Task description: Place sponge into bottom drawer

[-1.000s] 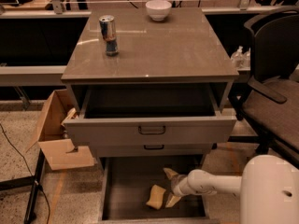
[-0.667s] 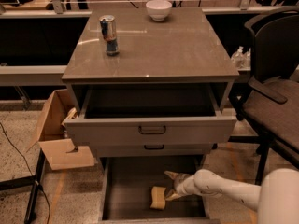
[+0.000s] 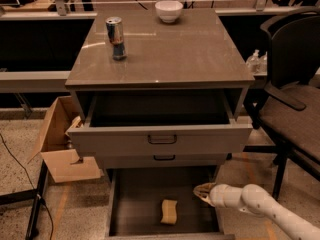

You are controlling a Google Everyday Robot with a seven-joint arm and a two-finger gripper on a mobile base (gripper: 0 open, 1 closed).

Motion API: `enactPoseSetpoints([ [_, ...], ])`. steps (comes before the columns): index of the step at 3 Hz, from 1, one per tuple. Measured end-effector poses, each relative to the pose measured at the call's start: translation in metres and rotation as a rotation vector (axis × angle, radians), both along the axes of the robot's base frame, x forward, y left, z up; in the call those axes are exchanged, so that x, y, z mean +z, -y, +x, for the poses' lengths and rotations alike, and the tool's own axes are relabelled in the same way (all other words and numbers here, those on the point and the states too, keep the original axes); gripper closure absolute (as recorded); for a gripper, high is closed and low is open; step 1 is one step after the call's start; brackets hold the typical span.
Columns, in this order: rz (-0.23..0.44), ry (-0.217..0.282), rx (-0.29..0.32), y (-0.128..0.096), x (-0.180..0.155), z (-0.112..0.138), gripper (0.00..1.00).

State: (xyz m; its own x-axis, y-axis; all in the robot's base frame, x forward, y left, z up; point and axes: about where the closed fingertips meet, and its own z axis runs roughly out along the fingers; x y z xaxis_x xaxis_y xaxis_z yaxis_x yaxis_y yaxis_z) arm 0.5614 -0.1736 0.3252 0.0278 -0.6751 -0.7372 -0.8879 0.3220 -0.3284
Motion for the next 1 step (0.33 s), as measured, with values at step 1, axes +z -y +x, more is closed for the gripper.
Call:
enactPoseSetpoints([
  [1,0.027,-0.029,0.017,0.0068,0.0013,-0.0170,0.78],
])
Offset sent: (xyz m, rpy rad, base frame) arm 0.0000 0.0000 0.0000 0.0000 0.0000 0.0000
